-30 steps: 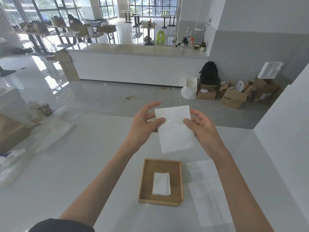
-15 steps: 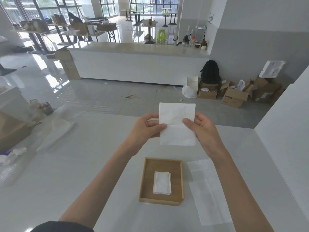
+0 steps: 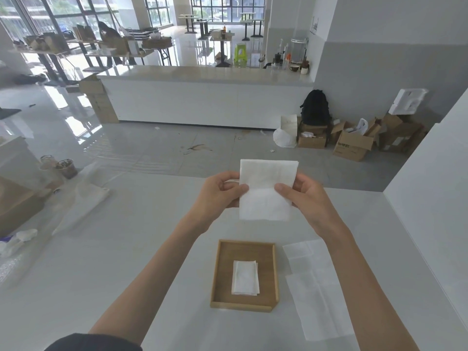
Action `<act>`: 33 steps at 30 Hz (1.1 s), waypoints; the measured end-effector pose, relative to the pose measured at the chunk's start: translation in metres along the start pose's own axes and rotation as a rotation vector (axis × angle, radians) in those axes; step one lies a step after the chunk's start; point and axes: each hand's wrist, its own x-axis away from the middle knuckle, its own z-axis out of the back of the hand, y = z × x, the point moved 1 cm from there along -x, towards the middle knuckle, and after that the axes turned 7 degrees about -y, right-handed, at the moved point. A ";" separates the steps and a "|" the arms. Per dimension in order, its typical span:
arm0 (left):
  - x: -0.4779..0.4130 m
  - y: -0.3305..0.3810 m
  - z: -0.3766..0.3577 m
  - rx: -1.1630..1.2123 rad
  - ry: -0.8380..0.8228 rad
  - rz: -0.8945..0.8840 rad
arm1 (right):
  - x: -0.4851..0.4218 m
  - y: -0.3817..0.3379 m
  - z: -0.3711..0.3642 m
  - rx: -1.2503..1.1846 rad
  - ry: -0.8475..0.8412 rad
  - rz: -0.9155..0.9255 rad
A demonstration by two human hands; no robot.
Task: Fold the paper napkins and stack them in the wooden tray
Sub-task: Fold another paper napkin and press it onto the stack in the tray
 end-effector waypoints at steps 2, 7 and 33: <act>-0.001 -0.002 -0.001 0.035 -0.010 0.004 | 0.000 -0.001 0.001 -0.010 0.030 0.000; 0.000 0.001 -0.004 0.172 -0.010 -0.024 | 0.004 -0.009 -0.001 0.070 -0.002 0.103; 0.012 -0.004 -0.006 0.043 0.089 0.019 | 0.007 0.010 -0.009 -0.086 0.147 -0.079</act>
